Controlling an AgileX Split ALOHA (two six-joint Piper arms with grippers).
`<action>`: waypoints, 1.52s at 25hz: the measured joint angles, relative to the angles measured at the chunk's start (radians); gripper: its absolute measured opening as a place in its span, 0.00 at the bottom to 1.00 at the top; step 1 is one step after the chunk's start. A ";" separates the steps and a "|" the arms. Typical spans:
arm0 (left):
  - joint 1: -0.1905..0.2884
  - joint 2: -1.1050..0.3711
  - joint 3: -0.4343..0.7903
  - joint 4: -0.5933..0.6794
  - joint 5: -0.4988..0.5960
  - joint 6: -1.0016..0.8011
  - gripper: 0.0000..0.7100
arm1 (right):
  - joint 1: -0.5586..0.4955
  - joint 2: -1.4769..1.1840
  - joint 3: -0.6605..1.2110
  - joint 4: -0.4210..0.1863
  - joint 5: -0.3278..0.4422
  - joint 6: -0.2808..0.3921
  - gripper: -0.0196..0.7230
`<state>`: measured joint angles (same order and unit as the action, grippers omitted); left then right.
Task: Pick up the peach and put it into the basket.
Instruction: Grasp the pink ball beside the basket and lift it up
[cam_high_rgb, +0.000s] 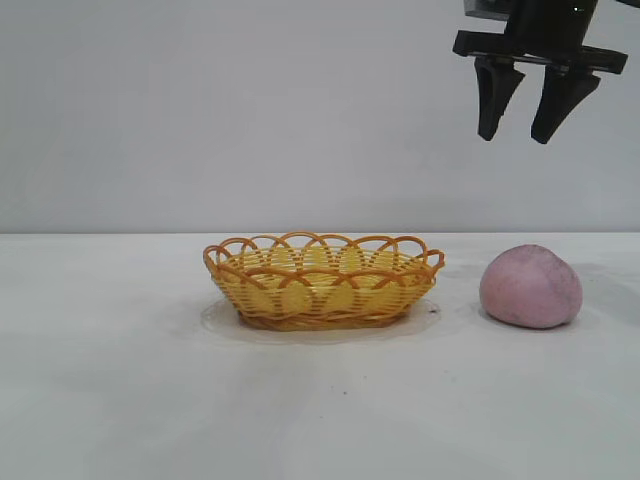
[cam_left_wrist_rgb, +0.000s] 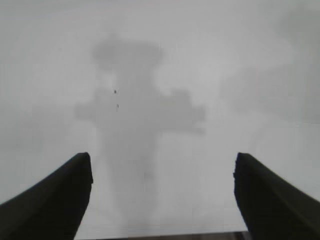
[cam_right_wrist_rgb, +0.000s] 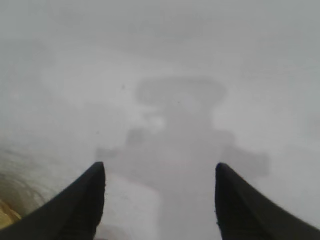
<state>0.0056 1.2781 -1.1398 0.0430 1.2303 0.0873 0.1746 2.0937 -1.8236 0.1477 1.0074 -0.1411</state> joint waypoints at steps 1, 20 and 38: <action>0.000 -0.047 0.035 0.000 0.000 -0.003 0.73 | 0.000 0.000 0.000 0.000 0.000 0.000 0.58; 0.000 -0.912 0.596 -0.077 -0.113 -0.006 0.73 | 0.000 0.000 0.000 -0.002 0.000 0.000 0.58; 0.000 -1.295 0.651 -0.079 -0.111 -0.006 0.73 | 0.000 0.000 0.000 -0.016 0.036 0.003 0.58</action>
<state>0.0056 -0.0166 -0.4886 -0.0362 1.1194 0.0813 0.1746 2.0937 -1.8236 0.1315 1.0431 -0.1377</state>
